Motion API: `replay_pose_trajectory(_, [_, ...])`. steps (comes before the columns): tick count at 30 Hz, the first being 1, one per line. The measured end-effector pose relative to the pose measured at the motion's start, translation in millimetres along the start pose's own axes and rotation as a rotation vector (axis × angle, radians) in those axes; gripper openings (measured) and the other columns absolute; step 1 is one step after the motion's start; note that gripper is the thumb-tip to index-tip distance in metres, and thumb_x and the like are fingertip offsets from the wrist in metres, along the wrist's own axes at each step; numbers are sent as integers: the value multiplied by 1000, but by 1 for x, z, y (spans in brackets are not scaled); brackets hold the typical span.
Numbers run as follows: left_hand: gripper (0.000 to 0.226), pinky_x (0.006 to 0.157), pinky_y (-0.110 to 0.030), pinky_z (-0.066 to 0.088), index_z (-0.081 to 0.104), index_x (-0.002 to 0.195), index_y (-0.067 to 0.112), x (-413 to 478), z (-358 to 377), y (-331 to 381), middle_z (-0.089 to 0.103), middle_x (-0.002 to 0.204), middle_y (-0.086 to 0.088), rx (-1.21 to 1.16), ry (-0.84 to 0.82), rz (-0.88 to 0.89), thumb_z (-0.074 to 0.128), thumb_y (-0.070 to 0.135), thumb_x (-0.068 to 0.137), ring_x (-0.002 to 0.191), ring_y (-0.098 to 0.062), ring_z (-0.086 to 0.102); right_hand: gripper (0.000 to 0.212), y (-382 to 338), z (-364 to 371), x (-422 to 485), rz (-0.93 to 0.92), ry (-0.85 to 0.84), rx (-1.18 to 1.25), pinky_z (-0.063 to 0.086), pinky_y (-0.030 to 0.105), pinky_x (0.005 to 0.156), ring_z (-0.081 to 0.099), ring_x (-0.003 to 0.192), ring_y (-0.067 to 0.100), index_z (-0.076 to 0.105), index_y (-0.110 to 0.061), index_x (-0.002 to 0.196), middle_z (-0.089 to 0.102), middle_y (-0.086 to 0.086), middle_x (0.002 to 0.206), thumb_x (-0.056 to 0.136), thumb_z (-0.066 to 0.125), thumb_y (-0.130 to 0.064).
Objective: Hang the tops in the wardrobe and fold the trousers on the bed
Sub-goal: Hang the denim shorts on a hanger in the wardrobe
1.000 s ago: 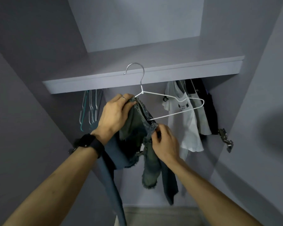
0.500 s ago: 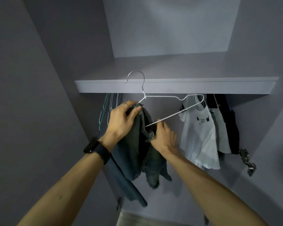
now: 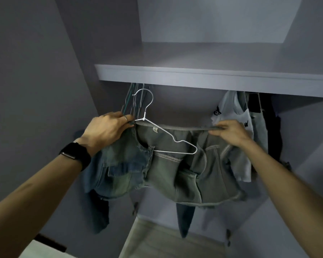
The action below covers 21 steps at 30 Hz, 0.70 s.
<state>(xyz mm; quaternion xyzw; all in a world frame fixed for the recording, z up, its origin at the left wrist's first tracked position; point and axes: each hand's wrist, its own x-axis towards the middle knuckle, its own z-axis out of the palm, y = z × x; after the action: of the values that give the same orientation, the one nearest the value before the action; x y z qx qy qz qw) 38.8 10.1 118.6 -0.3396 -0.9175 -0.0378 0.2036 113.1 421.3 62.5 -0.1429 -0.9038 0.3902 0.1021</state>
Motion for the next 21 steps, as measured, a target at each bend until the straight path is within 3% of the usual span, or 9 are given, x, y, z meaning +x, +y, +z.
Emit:
replay_pose_trajectory(2, [36,63,-41,49,57,124,30,3,4,8,62,101,2,55,23,-37,37,53,103,93,-33,66,23,-9,-2,2,-24,-3,-21,47,28,85,61,79,7,77,-25,97,62,-20,76,81,82,-42])
replay_pose_trajectory(4, [31,62,-39,48,56,120,31,6,7,23,65,103,3,84,23,-68,38,50,104,89,-35,69,24,-21,0,1,-71,0,-66,42,22,71,54,69,8,74,-25,83,58,-13,65,86,75,-48])
replay_pose_trajectory(6, [27,59,-37,45,53,118,31,8,14,41,66,104,4,119,-12,-34,37,48,104,83,-36,70,39,-33,5,-3,-127,14,-132,40,27,62,55,65,15,65,-18,71,56,-3,60,90,69,-51])
replay_pose_trajectory(10, [26,56,-35,36,50,127,29,10,42,84,66,104,0,175,-127,60,41,34,103,83,-36,71,44,-61,3,-14,-249,190,-280,33,34,55,53,67,27,50,-17,68,53,-2,62,98,58,-47])
replay_pose_trajectory(12, [29,58,-35,35,50,130,26,11,56,99,67,106,-2,175,-181,48,42,28,103,86,-37,70,33,-77,-9,-15,-361,362,-289,31,33,61,56,75,30,59,-17,78,58,2,75,101,56,-40])
replay_pose_trajectory(14, [30,59,-36,37,52,131,25,17,62,102,69,105,-4,116,-160,-51,42,28,103,88,-38,69,28,-90,-19,-22,-446,516,-240,36,33,64,57,81,30,67,-13,91,61,3,86,101,56,-37])
replay_pose_trajectory(16, [30,62,-37,38,54,129,27,24,60,91,70,102,-9,-24,-73,-209,43,37,103,88,-42,67,24,-95,-18,-39,-524,578,-203,41,33,62,56,76,26,67,-13,91,61,1,83,99,61,-35])
replay_pose_trajectory(18, [26,64,-37,38,55,120,27,34,52,77,70,99,-12,-173,11,-317,45,43,102,89,-44,65,19,-84,-5,-61,-536,390,-300,41,33,61,55,72,22,65,-18,89,58,-2,79,96,65,-35])
replay_pose_trajectory(21, [19,66,-37,39,55,114,31,42,40,67,71,99,-8,-312,132,-341,50,44,101,90,-42,64,18,-57,18,-84,-242,-428,-277,47,33,58,64,68,16,59,-37,87,65,-8,82,87,73,-49])
